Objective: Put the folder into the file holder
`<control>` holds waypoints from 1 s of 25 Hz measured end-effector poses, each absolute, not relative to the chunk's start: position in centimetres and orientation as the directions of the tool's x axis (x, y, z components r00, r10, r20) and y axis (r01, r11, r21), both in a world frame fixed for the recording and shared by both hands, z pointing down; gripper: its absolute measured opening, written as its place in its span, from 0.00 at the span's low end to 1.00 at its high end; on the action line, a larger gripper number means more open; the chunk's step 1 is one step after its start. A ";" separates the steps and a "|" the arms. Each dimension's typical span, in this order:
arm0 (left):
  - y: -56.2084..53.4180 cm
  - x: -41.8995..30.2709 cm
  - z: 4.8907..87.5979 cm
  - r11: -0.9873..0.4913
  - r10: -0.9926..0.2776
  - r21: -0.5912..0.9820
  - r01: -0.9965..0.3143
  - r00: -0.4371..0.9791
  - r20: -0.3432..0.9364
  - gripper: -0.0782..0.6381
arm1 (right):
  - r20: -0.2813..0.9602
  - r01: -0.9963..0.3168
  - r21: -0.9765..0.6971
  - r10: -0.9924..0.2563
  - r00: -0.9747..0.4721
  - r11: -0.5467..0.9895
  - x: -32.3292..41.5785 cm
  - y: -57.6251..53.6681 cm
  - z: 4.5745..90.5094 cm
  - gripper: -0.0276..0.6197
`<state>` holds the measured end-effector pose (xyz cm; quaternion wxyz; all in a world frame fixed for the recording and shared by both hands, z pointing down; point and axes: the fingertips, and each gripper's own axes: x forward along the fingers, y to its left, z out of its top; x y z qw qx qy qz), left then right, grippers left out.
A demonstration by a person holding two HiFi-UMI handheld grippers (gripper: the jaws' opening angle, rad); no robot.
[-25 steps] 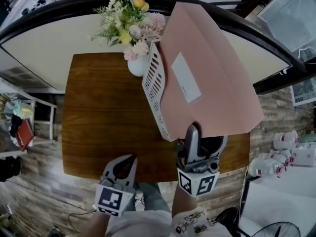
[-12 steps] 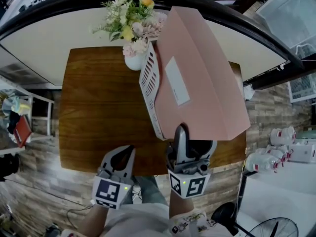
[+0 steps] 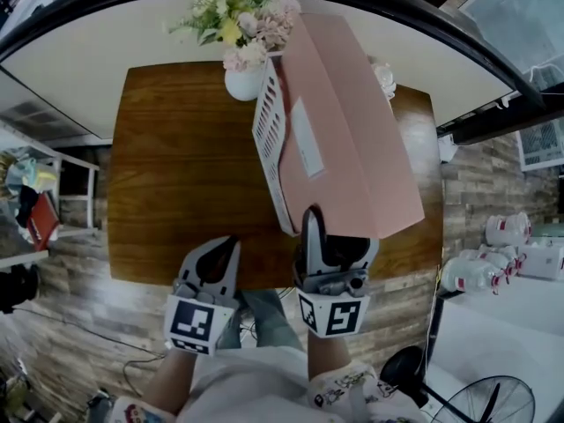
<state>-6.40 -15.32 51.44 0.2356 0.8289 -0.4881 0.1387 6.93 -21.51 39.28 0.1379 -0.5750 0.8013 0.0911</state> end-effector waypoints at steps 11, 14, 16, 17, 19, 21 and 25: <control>-13.3 -6.2 51.9 -0.424 -0.745 0.238 -0.874 0.486 0.458 0.12 | -0.191 -0.950 0.007 -0.932 -0.307 0.312 7.1 -20.8 43.2 0.49; -12.7 -6.1 51.8 -0.415 -0.745 0.252 -0.874 0.486 0.458 0.12 | -0.160 -0.952 0.010 -0.940 -0.303 0.305 7.1 -20.4 44.1 0.49; -12.4 -6.2 51.8 -0.409 -0.747 0.254 -0.877 0.481 0.458 0.12 | -0.140 -0.953 0.015 -0.943 -0.302 0.303 7.0 -20.4 44.7 0.49; -12.3 -6.3 51.9 -0.410 -0.748 0.249 -0.878 0.479 0.458 0.12 | -0.129 -0.953 0.019 -0.945 -0.302 0.302 6.9 -20.4 45.0 0.49; -12.1 -6.3 52.0 -0.410 -0.749 0.245 -0.878 0.478 0.460 0.12 | -0.114 -0.953 0.034 -0.946 -0.304 0.302 6.7 -20.4 45.5 0.49; -11.8 -6.3 52.1 -0.408 -0.748 0.248 -0.879 0.478 0.460 0.12 | -0.107 -0.950 0.048 -0.944 -0.312 0.308 6.5 -20.3 45.6 0.49; -11.4 -6.1 52.0 -0.418 -0.749 0.238 -0.877 0.481 0.456 0.12 | -0.077 -0.946 0.052 -0.943 -0.324 0.321 6.4 -20.3 46.0 0.49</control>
